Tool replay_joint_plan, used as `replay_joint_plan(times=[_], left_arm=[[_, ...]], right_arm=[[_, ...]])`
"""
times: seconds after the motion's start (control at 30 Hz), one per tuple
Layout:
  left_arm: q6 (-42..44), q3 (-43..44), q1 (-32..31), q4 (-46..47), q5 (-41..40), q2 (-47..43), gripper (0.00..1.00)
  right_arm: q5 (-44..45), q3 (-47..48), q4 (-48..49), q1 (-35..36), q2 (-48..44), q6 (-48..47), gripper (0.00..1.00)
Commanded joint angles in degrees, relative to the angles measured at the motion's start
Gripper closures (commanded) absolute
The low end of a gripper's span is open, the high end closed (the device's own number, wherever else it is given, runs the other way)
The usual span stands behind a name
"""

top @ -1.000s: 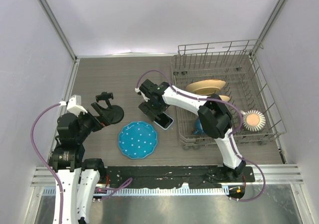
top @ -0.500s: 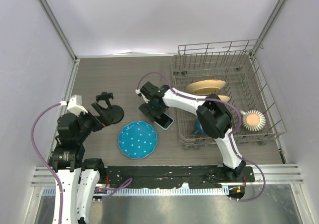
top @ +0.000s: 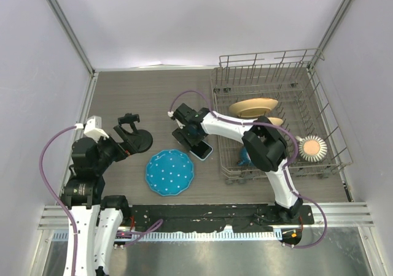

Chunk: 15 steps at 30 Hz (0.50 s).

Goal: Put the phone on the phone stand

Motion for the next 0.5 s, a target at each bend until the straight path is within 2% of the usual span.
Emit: replay_joint_plan(times=[0.0,0.17,0.2,0.23,0.27,0.33,0.47], left_arm=[[0.6,-0.1,-0.1,2.4,1.7,0.7,0.00],[0.6,-0.1,0.0,2.3,1.6,1.2,0.00],[0.5,-0.1,-0.1,2.3,1.5,1.2,0.00],[0.6,-0.1,0.0,2.2,1.4,1.4,0.00],[0.6,-0.1,-0.1,2.2,1.4,1.4,0.00],[0.5,0.0,0.0,2.2,1.3,1.4,0.00],[0.5,-0.1,0.0,2.2,1.0,1.6,0.00]], right_arm=[[2.7,-3.4,5.3,0.6,-0.8,2.2,0.36],[6.2,-4.6,10.2,0.9,-3.9,1.7,0.62],[7.1,-4.4,10.5,0.9,-4.3,1.4,0.71],[8.5,-4.3,11.5,1.0,-4.9,0.9,0.76],[9.2,-4.3,12.1,1.0,-6.1,0.2,0.87],[11.3,-4.3,14.1,1.1,-7.4,0.0,0.99],[12.6,-6.1,18.8,1.1,-12.1,-0.3,0.99]])
